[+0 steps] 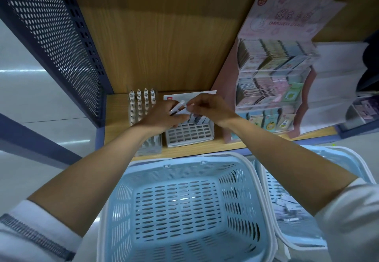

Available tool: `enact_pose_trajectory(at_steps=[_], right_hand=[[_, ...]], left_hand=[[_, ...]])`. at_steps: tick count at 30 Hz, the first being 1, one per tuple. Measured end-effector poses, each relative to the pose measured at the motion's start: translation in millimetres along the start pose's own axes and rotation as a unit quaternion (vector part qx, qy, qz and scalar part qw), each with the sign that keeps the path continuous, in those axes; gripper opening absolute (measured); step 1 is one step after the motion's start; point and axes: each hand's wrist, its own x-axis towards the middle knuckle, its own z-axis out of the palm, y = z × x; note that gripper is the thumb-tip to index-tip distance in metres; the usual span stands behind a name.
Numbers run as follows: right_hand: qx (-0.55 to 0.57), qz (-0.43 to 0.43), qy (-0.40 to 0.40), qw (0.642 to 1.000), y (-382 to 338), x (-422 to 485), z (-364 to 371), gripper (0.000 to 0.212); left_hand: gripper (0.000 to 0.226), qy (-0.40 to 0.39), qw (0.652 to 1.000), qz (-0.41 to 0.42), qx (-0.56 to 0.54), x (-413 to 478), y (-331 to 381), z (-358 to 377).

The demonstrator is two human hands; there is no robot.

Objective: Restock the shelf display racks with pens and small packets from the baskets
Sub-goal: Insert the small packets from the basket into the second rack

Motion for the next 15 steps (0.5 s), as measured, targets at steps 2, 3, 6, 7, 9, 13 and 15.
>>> enact_pose_trajectory(at_steps=[2,3,6,7,9,13,15], right_hand=[[0.057,0.009,-0.012,0.998,-7,-1,1,0.009],[0.078,0.015,-0.014,0.997,-8,-1,1,0.010],[0.069,0.018,-0.047,0.996,-10,-3,-4,0.015],[0.065,0.015,-0.031,0.997,-8,-1,-8,0.015],[0.068,0.010,0.045,0.997,-4,2,-21,0.015],[-0.119,-0.041,0.132,0.983,13,3,-36,0.011],[-0.229,-0.057,0.113,0.965,22,0,-28,0.009]], left_hand=[[0.019,0.006,1.000,-0.001,0.003,-1,1,-1],[0.016,0.011,1.000,0.000,-0.003,-2,2,-3],[0.014,0.009,1.000,0.003,-0.017,-3,3,-6],[0.019,0.006,1.000,-0.002,-0.015,-3,3,-7],[0.026,0.007,1.000,-0.016,-0.023,-4,0,-11],[0.013,0.032,0.993,-0.064,-0.097,-3,-7,-19],[0.012,0.019,0.992,-0.061,-0.112,-4,-6,-18]])
